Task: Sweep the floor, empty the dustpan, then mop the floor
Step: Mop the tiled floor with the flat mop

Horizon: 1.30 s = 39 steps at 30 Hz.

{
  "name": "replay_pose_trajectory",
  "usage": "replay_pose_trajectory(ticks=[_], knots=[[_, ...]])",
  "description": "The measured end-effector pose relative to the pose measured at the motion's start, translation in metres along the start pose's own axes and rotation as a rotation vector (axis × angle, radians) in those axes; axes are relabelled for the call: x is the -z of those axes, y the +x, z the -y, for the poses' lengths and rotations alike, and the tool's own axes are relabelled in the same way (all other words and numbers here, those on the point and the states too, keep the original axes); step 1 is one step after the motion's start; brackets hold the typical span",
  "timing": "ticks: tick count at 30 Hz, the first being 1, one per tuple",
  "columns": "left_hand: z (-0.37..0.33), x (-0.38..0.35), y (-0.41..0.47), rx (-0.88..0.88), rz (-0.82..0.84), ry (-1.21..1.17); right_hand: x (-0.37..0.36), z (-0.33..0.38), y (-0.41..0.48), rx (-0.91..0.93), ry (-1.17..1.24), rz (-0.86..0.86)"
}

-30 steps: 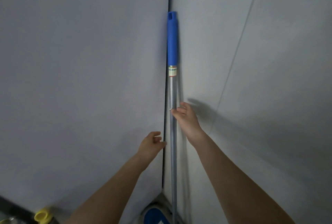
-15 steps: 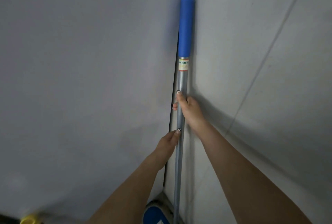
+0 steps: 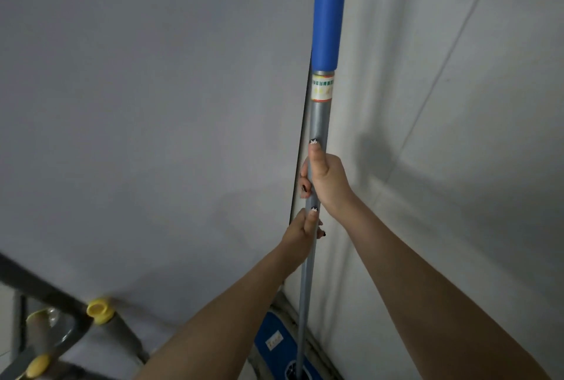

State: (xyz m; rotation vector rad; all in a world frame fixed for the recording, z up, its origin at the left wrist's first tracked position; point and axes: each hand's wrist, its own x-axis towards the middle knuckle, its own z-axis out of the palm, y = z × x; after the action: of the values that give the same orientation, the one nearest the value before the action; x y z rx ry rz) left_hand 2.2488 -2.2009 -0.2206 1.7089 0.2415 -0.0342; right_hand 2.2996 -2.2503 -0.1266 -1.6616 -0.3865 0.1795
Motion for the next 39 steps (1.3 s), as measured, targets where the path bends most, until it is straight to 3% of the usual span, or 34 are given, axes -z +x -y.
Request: replay_pose_trajectory(ticks=[5, 19, 26, 39], knots=[[-0.026, 0.000, -0.045, -0.080, 0.072, 0.107, 0.004, 0.038, -0.045, 0.012, 0.002, -0.082], [-0.122, -0.027, -0.181, -0.418, 0.116, 0.120, 0.031, 0.182, -0.191, 0.116, 0.004, -0.289], [-0.149, -0.061, -0.254, -0.495, 0.116, 0.097, 0.059, 0.219, -0.267, 0.189, -0.005, -0.262], [-0.138, -0.134, -0.405, -0.454, -0.065, -0.067, 0.092, 0.236, -0.415, 0.182, 0.020, -0.058]])
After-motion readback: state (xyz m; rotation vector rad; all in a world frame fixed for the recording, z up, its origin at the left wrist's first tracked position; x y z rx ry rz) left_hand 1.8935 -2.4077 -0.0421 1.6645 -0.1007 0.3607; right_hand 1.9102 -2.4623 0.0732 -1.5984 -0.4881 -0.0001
